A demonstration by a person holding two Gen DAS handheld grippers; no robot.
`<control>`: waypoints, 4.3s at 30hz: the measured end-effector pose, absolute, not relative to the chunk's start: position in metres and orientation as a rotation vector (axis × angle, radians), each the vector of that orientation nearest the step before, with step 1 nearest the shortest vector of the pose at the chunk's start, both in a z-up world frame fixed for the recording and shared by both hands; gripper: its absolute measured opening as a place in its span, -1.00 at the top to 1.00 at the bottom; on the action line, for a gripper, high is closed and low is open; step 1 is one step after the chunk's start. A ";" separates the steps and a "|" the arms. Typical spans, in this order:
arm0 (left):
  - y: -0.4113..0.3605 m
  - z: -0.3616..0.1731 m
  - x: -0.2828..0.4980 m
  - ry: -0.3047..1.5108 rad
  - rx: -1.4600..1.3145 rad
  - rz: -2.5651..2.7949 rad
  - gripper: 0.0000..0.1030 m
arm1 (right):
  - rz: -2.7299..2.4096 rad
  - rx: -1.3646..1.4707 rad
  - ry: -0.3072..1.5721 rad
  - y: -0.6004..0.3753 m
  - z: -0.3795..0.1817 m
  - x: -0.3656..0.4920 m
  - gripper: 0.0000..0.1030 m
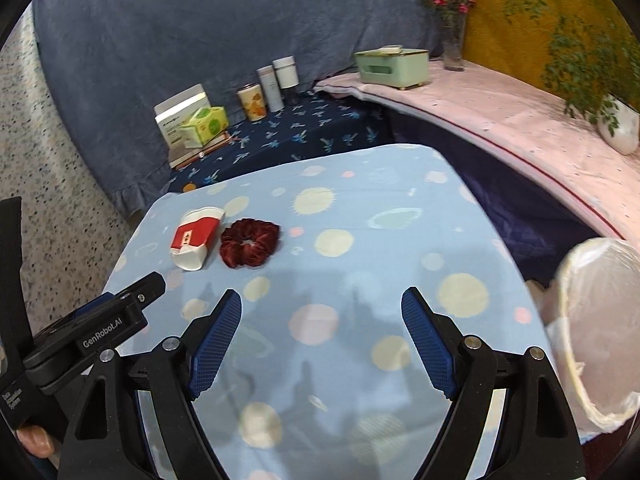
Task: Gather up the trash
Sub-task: 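Move both open tools back over the last cup and scrunchie, then grasp the red-white cup with the left tool while the right tool grasps the scrunchie, then carry cup and scrunchie over the bin and release both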
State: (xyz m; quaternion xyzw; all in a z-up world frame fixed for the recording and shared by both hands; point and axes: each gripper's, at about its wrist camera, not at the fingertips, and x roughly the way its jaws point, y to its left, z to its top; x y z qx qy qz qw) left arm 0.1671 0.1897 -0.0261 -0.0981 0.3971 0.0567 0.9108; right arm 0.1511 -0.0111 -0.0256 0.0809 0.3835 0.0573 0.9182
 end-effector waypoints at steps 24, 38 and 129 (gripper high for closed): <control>0.259 -0.099 0.289 0.946 -0.431 0.117 -0.24 | 0.159 0.188 0.924 0.074 -0.107 0.302 -0.28; 0.239 -0.097 0.278 0.908 -0.531 -0.056 0.26 | 0.251 0.209 0.948 0.080 -0.118 0.294 0.69; -0.118 -0.039 0.024 0.897 0.099 -0.520 -0.41 | -0.192 0.506 0.634 -0.312 -0.036 0.009 0.74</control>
